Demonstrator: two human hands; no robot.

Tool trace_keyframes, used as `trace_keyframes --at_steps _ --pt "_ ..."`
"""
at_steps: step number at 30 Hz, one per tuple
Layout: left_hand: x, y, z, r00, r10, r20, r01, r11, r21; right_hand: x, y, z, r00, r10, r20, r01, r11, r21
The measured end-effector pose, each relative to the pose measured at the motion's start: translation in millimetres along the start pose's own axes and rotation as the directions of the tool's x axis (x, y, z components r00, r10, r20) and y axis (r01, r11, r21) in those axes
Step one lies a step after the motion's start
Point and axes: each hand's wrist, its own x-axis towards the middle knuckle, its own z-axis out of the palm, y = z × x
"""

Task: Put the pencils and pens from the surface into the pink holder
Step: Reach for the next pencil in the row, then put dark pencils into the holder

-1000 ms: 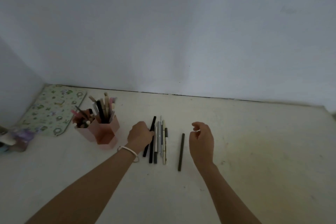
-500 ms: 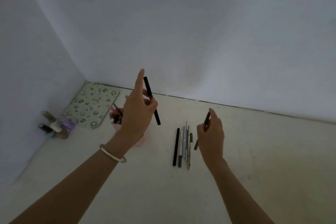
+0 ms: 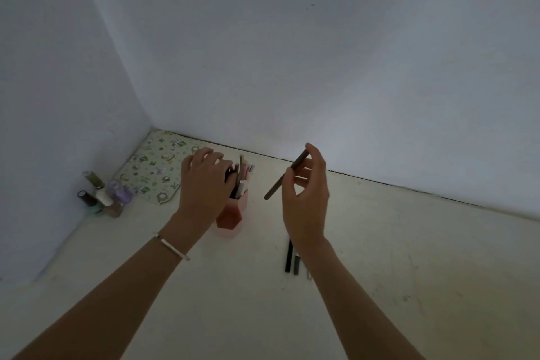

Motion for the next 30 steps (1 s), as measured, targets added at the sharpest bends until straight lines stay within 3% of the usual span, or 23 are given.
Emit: trace_keyframes --at_steps 5,11,15,18,21,23,25,27,30 --pt "7 -13 -31 0.98 -0.069 -0.188 0.033 0.982 -0.188 -3 -6 35 0.995 -0.065 0.075 0.067 0.997 -0.025" --pt "7 -33 -58 0.972 -0.146 -0.186 0.074 0.934 -0.35 -18 16 67 0.961 -0.174 0.217 0.221 0.951 -0.217" --pt "2 -30 -59 0.979 -0.153 -0.132 0.088 0.912 -0.402 -21 32 71 0.91 -0.31 0.275 0.403 0.82 -0.406" --pt "-6 -12 -57 0.979 -0.145 -0.141 0.076 0.911 -0.405 -24 36 63 0.855 -0.347 0.385 0.498 0.757 -0.423" --pt "-19 23 -48 0.983 -0.022 -0.182 -0.069 0.877 -0.475 -10 29 41 0.916 -0.335 0.219 0.397 0.833 -0.385" --pt "-30 52 -29 0.993 0.077 -0.086 -0.109 0.868 -0.484 8 26 18 0.962 -0.269 0.05 0.268 0.889 -0.372" --pt "-40 80 -1 0.978 0.048 0.201 0.051 0.887 -0.459 23 27 -8 0.974 -0.217 -0.059 0.181 0.914 -0.363" --pt "-46 101 30 0.86 -0.072 0.505 0.28 0.895 -0.348 31 31 -34 0.974 -0.194 -0.112 0.141 0.921 -0.364" --pt "-49 120 60 0.696 -0.166 0.699 0.401 0.897 -0.187 29 43 -73 0.975 -0.187 -0.119 0.123 0.903 -0.411"
